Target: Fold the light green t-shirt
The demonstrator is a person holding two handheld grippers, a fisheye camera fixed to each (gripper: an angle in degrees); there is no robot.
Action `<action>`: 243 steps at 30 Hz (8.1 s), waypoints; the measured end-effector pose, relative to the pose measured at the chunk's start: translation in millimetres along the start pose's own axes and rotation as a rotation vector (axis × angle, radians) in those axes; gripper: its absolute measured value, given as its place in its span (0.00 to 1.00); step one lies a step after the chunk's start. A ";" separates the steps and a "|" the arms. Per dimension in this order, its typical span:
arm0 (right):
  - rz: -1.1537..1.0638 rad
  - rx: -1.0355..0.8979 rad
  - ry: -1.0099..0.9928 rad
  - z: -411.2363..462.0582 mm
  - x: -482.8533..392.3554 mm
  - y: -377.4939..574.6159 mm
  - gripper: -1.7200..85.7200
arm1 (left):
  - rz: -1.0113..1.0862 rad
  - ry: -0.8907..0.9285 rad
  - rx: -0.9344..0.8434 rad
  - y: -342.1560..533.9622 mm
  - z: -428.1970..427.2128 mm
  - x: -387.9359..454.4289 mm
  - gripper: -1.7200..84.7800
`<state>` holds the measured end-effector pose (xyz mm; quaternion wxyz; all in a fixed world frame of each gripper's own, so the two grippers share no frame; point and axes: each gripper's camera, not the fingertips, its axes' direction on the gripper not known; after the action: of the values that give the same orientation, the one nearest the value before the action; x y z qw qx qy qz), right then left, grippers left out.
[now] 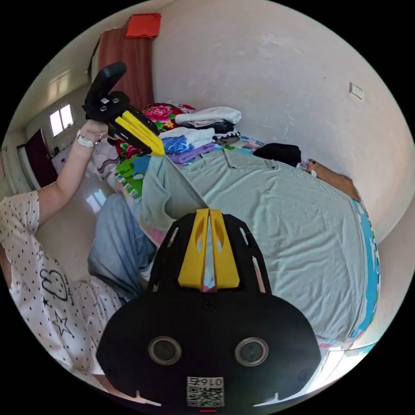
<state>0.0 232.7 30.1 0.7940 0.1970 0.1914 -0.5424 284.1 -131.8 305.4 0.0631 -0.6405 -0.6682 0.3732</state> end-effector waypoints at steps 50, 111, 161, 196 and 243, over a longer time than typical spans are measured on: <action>0.011 -0.150 0.038 183.2 33.0 75.8 0.11 | -0.346 0.504 0.205 74.7 288.2 -56.7 0.01; 0.174 0.068 -0.254 76.5 21.4 177.2 0.03 | -0.218 0.772 0.222 70.6 472.2 130.6 0.01; -0.041 0.047 -0.127 16.4 -85.1 65.2 0.03 | -0.170 0.799 0.371 146.3 496.7 272.8 0.01; -0.017 0.020 -0.110 39.2 -110.1 50.2 0.05 | -0.162 0.640 0.251 200.4 376.4 225.0 0.03; 0.881 0.547 0.435 -115.8 104.1 556.9 0.12 | -0.114 0.596 0.513 81.8 -78.9 79.6 0.01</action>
<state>546.4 397.2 -63.5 0.8078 0.5643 0.1027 -0.1363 380.9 -35.0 283.0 0.4330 -0.6459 -0.5402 0.3217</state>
